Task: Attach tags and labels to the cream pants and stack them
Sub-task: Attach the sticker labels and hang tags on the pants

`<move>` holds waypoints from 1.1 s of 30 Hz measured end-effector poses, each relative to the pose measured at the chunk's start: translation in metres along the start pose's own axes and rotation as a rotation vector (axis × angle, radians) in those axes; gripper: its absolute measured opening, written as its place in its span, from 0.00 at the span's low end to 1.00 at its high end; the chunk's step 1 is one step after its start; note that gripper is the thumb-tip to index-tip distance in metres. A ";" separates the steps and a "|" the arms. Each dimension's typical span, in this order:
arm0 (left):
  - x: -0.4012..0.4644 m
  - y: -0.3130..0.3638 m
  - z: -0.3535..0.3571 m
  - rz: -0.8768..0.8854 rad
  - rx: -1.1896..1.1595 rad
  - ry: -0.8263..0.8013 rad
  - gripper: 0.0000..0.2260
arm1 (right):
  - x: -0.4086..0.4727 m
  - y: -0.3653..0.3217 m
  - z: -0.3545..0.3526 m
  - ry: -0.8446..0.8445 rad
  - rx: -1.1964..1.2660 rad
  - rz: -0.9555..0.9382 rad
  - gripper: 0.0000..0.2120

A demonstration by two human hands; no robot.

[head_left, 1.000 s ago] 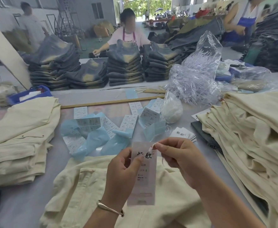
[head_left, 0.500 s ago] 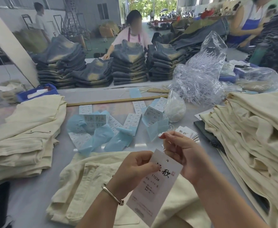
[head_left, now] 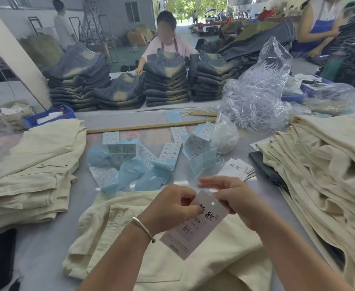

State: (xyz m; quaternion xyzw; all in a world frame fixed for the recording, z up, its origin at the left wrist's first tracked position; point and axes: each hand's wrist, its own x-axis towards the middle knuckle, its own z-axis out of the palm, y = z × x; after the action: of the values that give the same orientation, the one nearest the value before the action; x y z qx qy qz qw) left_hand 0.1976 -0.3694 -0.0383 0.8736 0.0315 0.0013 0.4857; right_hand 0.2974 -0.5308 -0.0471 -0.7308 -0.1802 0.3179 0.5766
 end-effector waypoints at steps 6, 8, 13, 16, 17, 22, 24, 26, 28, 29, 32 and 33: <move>0.007 -0.002 -0.007 0.008 0.243 -0.080 0.05 | 0.005 -0.001 0.010 -0.275 -0.052 0.167 0.10; 0.006 -0.005 -0.008 0.009 0.273 -0.072 0.05 | 0.004 0.002 0.011 -0.254 -0.104 0.135 0.08; -0.001 -0.009 -0.007 -0.022 0.163 0.004 0.07 | -0.002 0.002 0.010 -0.157 -0.186 -0.015 0.08; -0.004 -0.011 -0.005 -0.060 0.058 0.116 0.06 | -0.003 0.001 0.007 0.151 -0.092 -0.173 0.07; -0.003 -0.012 -0.003 -0.064 0.053 0.178 0.07 | -0.004 0.000 0.005 0.262 -0.101 -0.234 0.07; -0.001 -0.007 0.006 -0.078 -0.139 0.368 0.05 | -0.013 -0.009 0.006 0.439 -0.201 -0.465 0.06; -0.003 -0.002 0.008 -0.049 -0.211 0.362 0.08 | -0.016 -0.011 0.012 0.466 -0.279 -0.476 0.05; -0.005 0.002 0.009 -0.016 -0.237 0.358 0.09 | -0.016 -0.012 0.015 0.490 -0.310 -0.462 0.04; -0.006 0.005 0.010 0.011 -0.243 0.356 0.09 | -0.016 -0.014 0.017 0.505 -0.332 -0.454 0.04; -0.007 0.006 0.010 0.022 -0.243 0.358 0.09 | -0.016 -0.015 0.017 0.511 -0.347 -0.457 0.04; -0.007 0.008 0.010 0.058 -0.245 0.360 0.08 | -0.017 -0.017 0.018 0.520 -0.377 -0.463 0.05; -0.007 0.008 0.011 0.070 -0.245 0.359 0.08 | -0.017 -0.017 0.018 0.520 -0.381 -0.463 0.05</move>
State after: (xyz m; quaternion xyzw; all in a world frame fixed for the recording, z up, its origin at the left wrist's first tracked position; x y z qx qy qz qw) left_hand 0.1911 -0.3840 -0.0370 0.7945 0.0868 0.1773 0.5743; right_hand 0.2748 -0.5243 -0.0290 -0.8208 -0.2441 -0.0552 0.5135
